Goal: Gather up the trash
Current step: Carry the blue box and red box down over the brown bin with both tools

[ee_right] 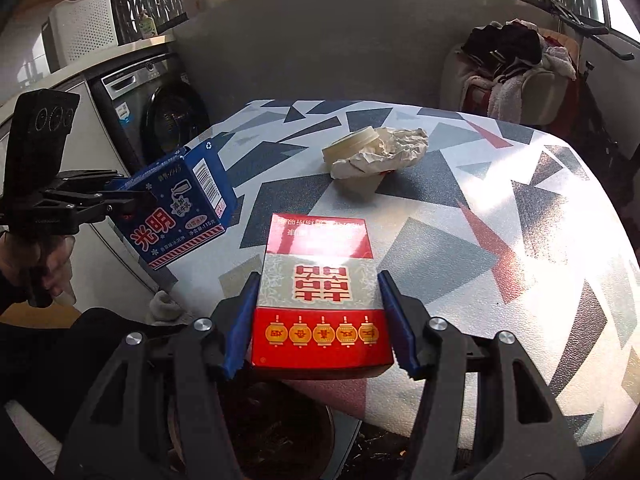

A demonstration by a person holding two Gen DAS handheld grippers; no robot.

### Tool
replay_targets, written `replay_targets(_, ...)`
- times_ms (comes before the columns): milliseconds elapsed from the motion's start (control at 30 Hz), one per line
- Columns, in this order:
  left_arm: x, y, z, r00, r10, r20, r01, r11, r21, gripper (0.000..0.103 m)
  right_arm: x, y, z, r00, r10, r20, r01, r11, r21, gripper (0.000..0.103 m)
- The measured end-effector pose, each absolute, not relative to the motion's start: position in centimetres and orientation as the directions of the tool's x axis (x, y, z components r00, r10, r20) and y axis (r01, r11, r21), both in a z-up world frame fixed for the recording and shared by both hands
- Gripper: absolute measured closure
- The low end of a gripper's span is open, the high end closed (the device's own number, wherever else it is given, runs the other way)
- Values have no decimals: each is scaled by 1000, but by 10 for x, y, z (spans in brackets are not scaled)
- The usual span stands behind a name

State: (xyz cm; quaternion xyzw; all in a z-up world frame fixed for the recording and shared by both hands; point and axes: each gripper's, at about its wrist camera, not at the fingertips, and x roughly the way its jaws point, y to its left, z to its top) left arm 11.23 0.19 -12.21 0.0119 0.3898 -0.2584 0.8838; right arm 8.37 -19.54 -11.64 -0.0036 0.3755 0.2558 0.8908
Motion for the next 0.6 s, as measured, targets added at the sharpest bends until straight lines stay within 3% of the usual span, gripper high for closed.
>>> replay_targets(600,25,-15,-182,461,-468,-754,490,843,-223,65,34,-176,-113,577,474,-665,-503,848,167,44)
